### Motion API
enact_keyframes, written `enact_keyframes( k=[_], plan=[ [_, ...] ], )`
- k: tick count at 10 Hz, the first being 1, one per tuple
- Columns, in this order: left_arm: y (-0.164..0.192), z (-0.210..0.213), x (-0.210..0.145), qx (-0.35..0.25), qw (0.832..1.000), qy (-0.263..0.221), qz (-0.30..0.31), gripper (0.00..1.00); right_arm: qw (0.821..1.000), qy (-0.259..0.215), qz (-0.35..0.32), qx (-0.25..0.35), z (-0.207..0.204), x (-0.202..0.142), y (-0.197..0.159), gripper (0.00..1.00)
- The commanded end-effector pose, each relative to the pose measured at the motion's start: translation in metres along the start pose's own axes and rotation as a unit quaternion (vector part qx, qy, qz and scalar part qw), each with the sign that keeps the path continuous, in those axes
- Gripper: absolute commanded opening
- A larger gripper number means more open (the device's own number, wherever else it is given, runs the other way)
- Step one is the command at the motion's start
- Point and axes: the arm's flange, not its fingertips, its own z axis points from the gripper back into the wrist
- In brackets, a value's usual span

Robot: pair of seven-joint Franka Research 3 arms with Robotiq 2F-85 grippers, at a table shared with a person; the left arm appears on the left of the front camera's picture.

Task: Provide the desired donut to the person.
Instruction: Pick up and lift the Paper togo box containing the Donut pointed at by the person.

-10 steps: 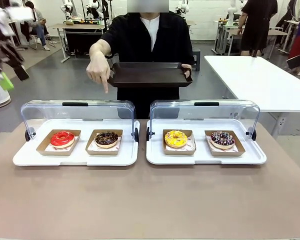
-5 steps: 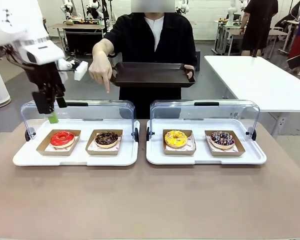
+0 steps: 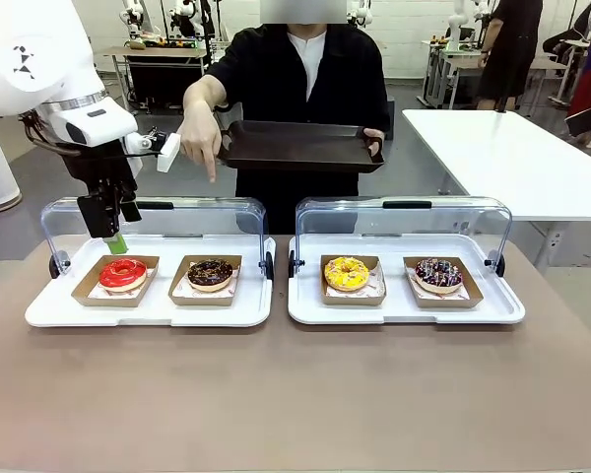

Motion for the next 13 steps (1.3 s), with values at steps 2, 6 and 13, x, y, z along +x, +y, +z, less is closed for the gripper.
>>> enact_keyframes(
  k=[2,6,13],
  plan=[
    [0.001,0.002,0.004,0.010,1.000,0.001,-0.004,1.00,1.000,-0.005,0.001,0.006,0.000,0.000,0.000,1.00],
    [0.008,-0.017,0.014,0.008,1.000,0.014,-0.005,1.00,1.000,-0.005,0.001,0.006,0.000,0.000,0.000,1.00],
    [0.034,-0.110,0.042,0.026,0.997,0.028,-0.063,1.00,1.000,-0.005,0.001,0.006,0.000,0.000,0.000,1.00]
  ],
)
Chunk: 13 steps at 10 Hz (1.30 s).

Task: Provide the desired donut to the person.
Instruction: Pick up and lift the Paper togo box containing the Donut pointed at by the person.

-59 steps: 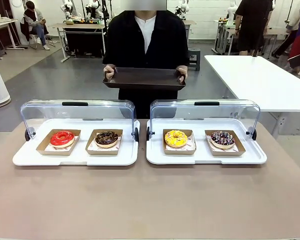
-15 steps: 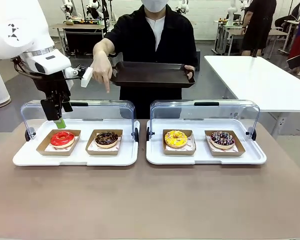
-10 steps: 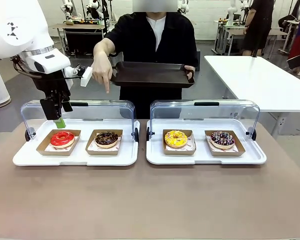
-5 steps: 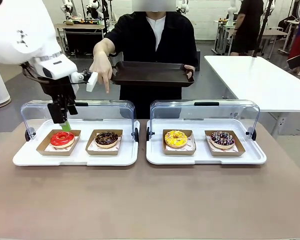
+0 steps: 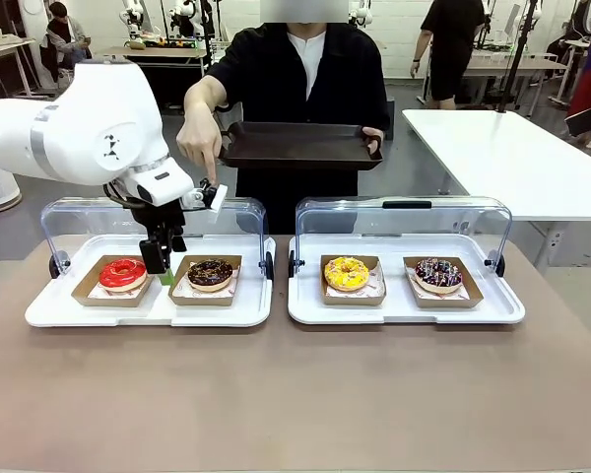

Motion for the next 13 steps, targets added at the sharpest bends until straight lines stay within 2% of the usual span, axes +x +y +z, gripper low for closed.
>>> enact_keyframes(
  k=[1,5,7,8,9,13],
  plan=[
    [-0.002,-0.019,-0.002,0.010,1.000,0.013,-0.020,1.00,1.000,-0.004,0.001,0.006,0.000,0.000,0.000,1.00],
    [0.004,-0.058,0.001,0.005,1.000,0.010,-0.029,1.00,1.000,-0.004,0.001,0.006,0.000,0.000,0.000,1.00],
    [0.010,-0.063,-0.002,-0.012,1.000,0.002,-0.018,1.00,1.000,-0.004,0.001,0.006,0.000,0.000,0.000,1.00],
    [0.010,-0.054,-0.002,-0.040,0.999,0.015,-0.016,1.00,1.000,-0.004,0.001,0.006,0.000,0.000,0.000,1.00],
    [0.004,-0.065,0.001,-0.010,1.000,0.008,-0.015,1.00,1.000,-0.004,0.001,0.006,0.000,0.000,0.000,1.00],
    [0.004,-0.065,0.001,-0.010,1.000,0.008,-0.015,1.00,1.000,-0.004,0.001,0.006,0.000,0.000,0.000,1.00]
  ],
)
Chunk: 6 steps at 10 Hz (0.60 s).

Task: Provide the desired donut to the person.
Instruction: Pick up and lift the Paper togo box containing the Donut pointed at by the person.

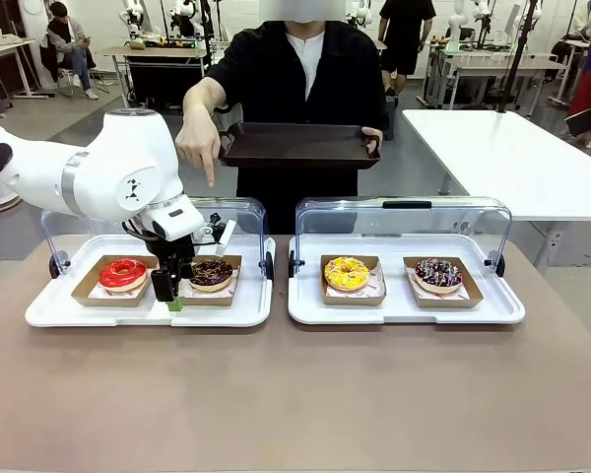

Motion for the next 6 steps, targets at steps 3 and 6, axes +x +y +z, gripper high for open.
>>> enact_keyframes(
  k=[3,6],
  plan=[
    [0.0000,0.0000,0.0000,0.000,1.000,0.000,0.000,1.00,1.000,-0.004,0.001,0.006,0.0002,-0.0004,-0.0001,1.00],
    [0.0072,-0.0075,-0.0051,0.008,1.000,-0.011,0.015,1.00,1.000,-0.004,0.001,0.006,0.0002,-0.0004,-0.0001,1.00]
  ],
)
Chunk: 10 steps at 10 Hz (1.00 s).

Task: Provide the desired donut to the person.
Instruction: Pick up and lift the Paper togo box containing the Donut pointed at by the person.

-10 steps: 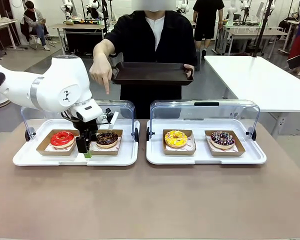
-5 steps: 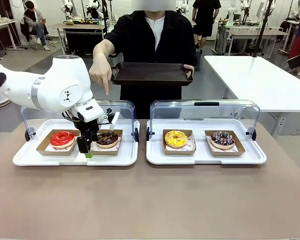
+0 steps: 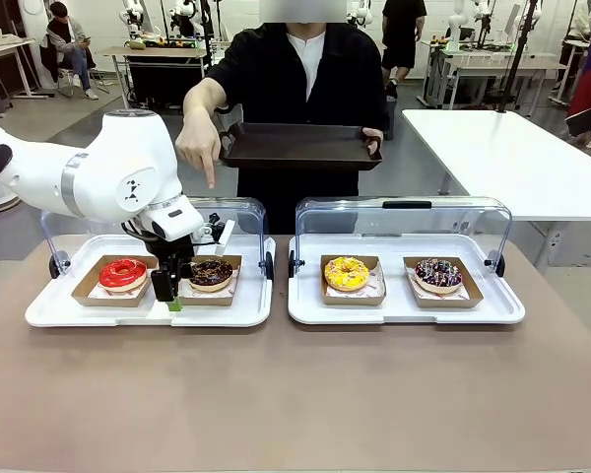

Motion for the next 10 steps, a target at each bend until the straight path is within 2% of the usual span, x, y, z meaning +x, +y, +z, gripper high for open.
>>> enact_keyframes(
  k=[1,8,9,10],
  plan=[
    [0.0046,-0.0046,-0.0016,0.007,1.000,-0.009,0.012,1.00,1.000,-0.004,0.001,0.006,0.0002,-0.0004,-0.0001,1.00],
    [0.0120,-0.0134,-0.0038,-0.003,1.000,0.002,0.022,1.00,1.000,-0.004,0.001,0.006,0.0002,-0.0004,-0.0001,1.00],
    [0.0117,-0.0138,-0.0038,-0.002,1.000,0.004,0.021,0.94,1.000,-0.004,0.001,0.006,0.0002,-0.0004,-0.0001,1.00],
    [0.0116,-0.0137,-0.0043,-0.001,1.000,0.006,0.020,0.82,1.000,-0.004,0.001,0.006,0.0002,-0.0004,-0.0001,1.00]
  ],
)
